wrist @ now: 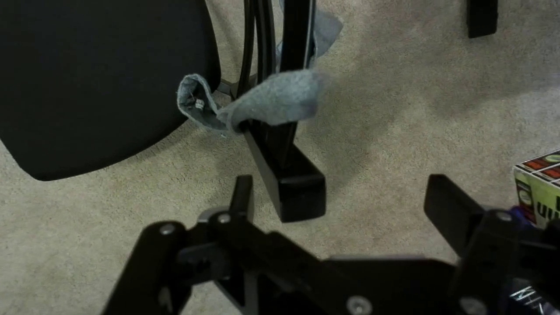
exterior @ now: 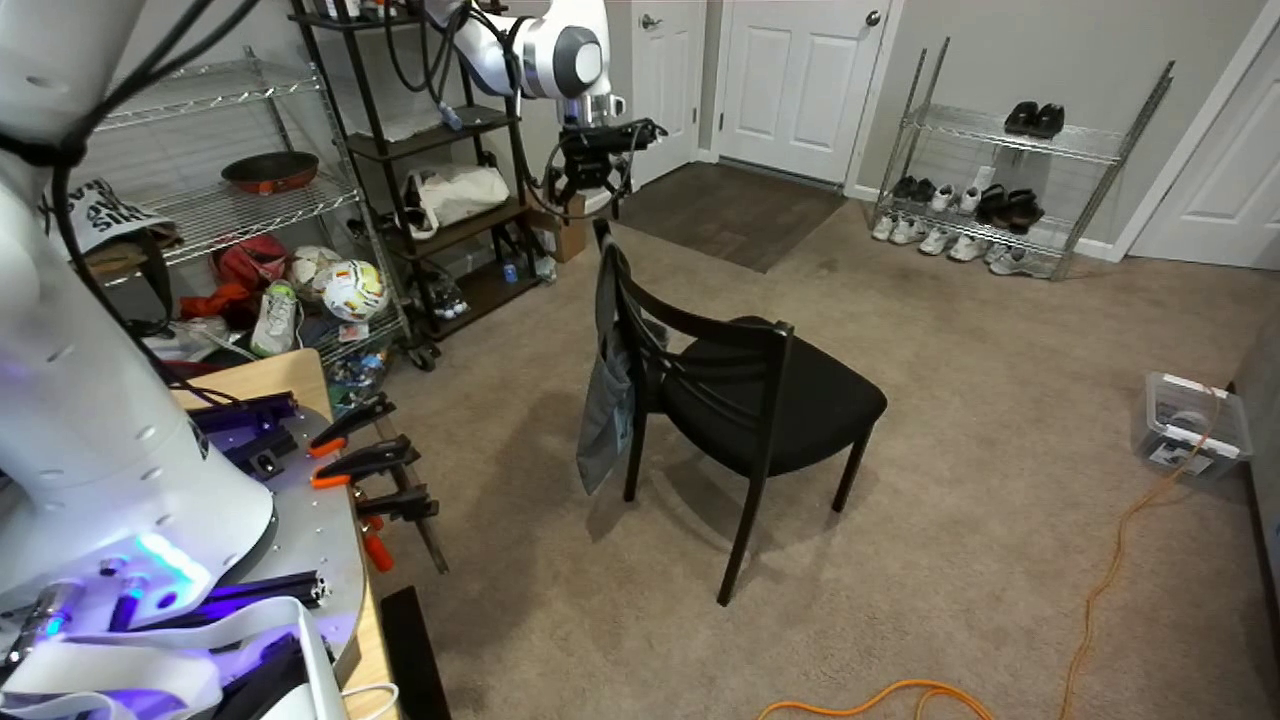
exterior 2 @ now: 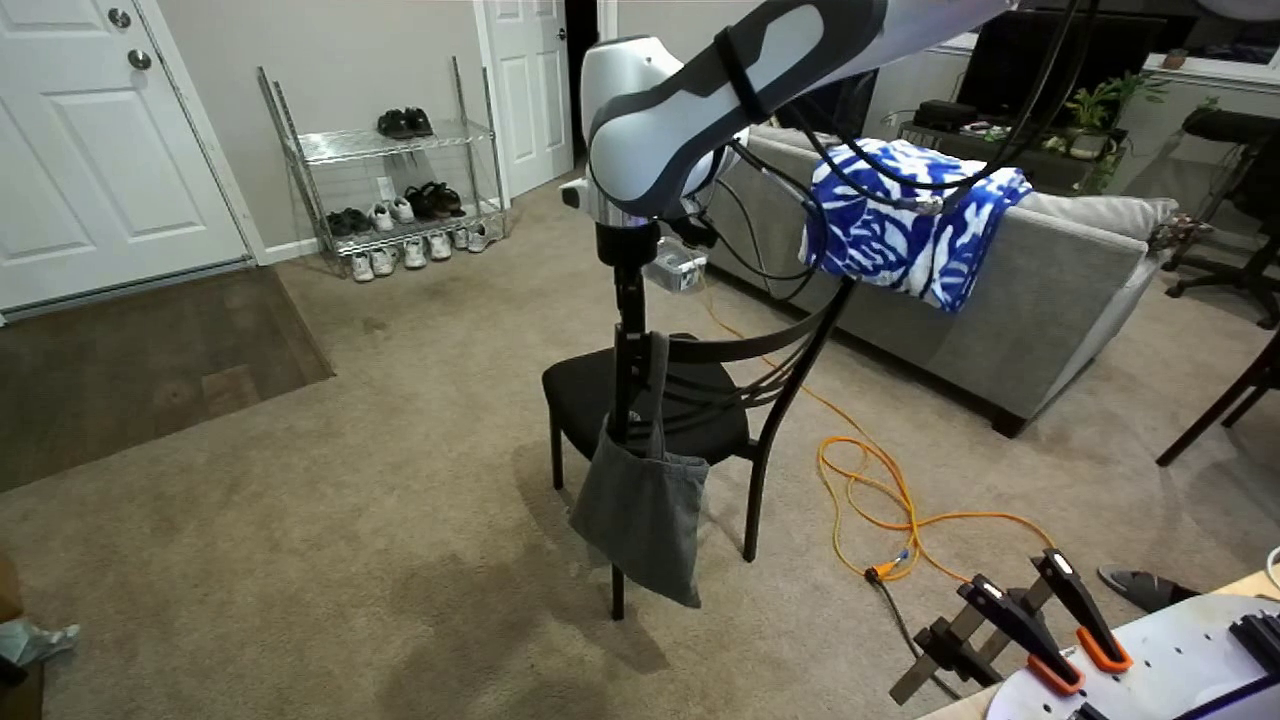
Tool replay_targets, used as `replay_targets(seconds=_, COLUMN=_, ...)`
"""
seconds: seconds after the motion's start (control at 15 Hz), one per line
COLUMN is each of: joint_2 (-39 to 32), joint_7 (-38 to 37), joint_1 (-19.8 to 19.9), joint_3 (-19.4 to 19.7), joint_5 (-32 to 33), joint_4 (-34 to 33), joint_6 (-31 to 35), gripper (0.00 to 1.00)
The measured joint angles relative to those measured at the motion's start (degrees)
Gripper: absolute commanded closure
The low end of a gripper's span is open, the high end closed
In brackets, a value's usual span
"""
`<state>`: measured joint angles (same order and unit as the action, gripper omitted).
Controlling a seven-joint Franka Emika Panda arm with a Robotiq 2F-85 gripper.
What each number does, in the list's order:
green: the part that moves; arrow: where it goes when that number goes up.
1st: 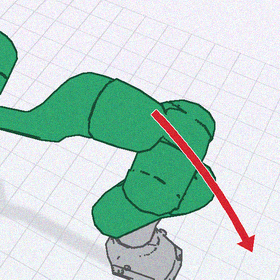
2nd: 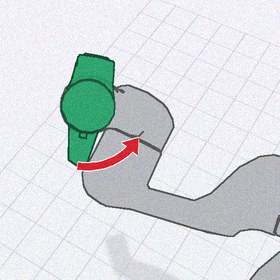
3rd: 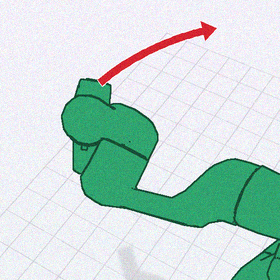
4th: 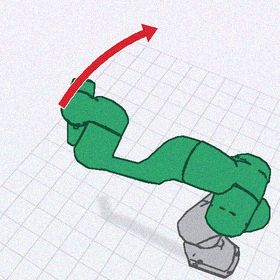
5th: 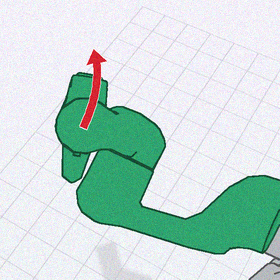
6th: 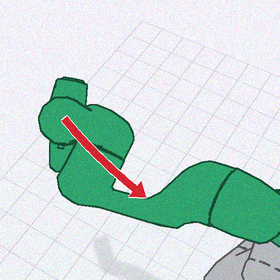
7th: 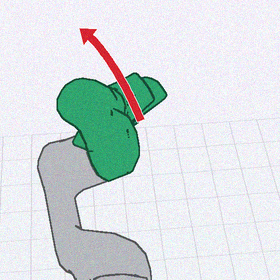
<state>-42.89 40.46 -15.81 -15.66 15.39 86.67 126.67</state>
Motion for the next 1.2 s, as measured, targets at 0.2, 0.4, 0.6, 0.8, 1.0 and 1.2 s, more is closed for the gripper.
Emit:
replay_targets(seconds=0.2, joint_2=2.1, joint_7=0.0, joint_1=0.2, joint_3=0.0, joint_5=-0.2, joint_4=1.8, joint_6=-1.3, gripper=0.0)
replay_targets(seconds=0.4, joint_2=4.4, joint_7=0.0, joint_1=1.0, joint_3=0.0, joint_5=-0.2, joint_4=4.5, joint_6=-2.2, gripper=0.0)
replay_targets(seconds=0.6, joint_2=5.4, joint_7=0.0, joint_1=1.7, joint_3=0.0, joint_5=-0.8, joint_4=6.8, joint_6=-2.5, gripper=0.0)
replay_targets(seconds=0.8, joint_2=5.2, joint_7=0.0, joint_1=2.3, joint_3=0.1, joint_5=-1.8, joint_4=7.7, joint_6=-2.5, gripper=0.0)
replay_targets(seconds=1.0, joint_2=4.4, joint_7=0.0, joint_1=2.8, joint_3=0.1, joint_5=-2.1, joint_4=7.9, joint_6=-2.5, gripper=0.0)
replay_targets(seconds=1.2, joint_2=4.1, joint_7=0.0, joint_1=3.0, joint_3=0.2, joint_5=-2.1, joint_4=7.9, joint_6=-2.2, gripper=0.0)
